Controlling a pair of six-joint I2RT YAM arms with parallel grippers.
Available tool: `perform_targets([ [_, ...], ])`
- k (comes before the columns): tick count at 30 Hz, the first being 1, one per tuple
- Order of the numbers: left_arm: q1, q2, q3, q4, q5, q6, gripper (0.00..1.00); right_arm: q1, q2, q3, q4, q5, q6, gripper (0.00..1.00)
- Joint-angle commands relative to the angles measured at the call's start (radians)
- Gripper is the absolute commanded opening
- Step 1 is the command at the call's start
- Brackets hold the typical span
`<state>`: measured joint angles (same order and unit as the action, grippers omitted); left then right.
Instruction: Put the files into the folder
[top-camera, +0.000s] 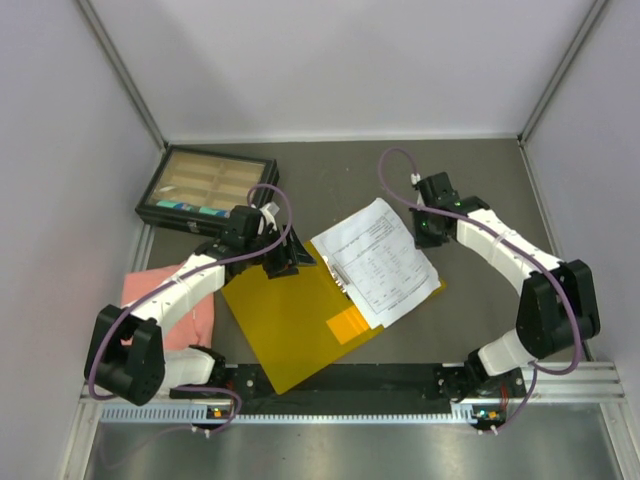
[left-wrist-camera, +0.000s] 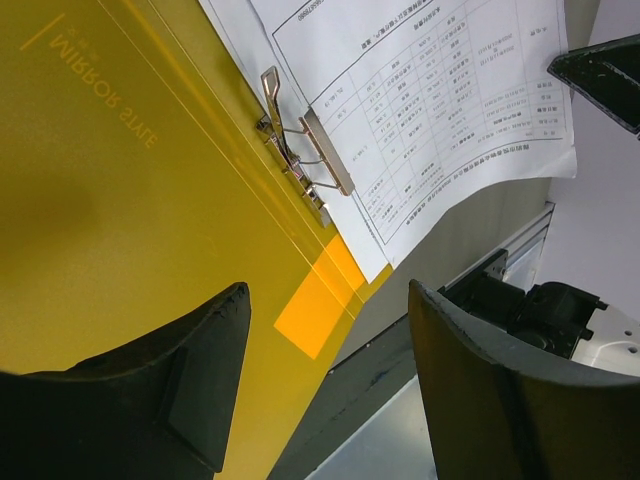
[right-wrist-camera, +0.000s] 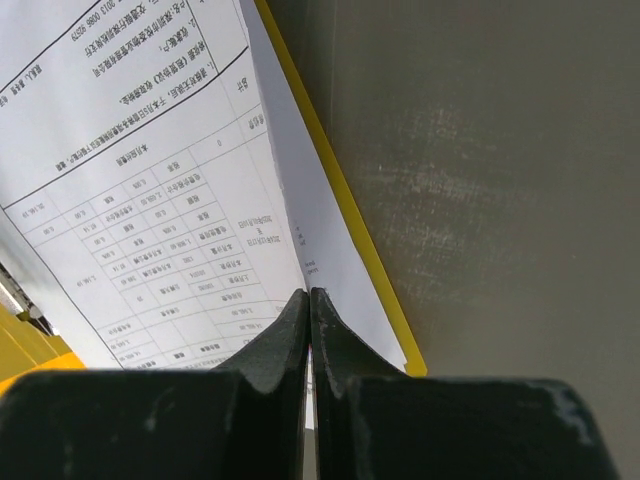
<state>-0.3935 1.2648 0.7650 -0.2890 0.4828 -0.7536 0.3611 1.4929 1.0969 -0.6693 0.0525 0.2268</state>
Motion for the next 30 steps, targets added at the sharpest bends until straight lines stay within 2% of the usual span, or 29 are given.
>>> perform_targets([
  [1,-0.005,-0.015,-0.003,0.039,0.016,0.002,0.69,-0.008,0.01,0.051,0.062,-0.025,-0.03,0.0],
  [10,-0.011,-0.002,-0.003,0.044,0.017,-0.006,0.68,-0.008,0.015,0.041,0.089,-0.118,-0.046,0.0],
  [30,-0.038,-0.01,-0.007,0.044,0.005,-0.012,0.68,-0.008,0.006,0.001,0.093,-0.166,-0.035,0.0],
])
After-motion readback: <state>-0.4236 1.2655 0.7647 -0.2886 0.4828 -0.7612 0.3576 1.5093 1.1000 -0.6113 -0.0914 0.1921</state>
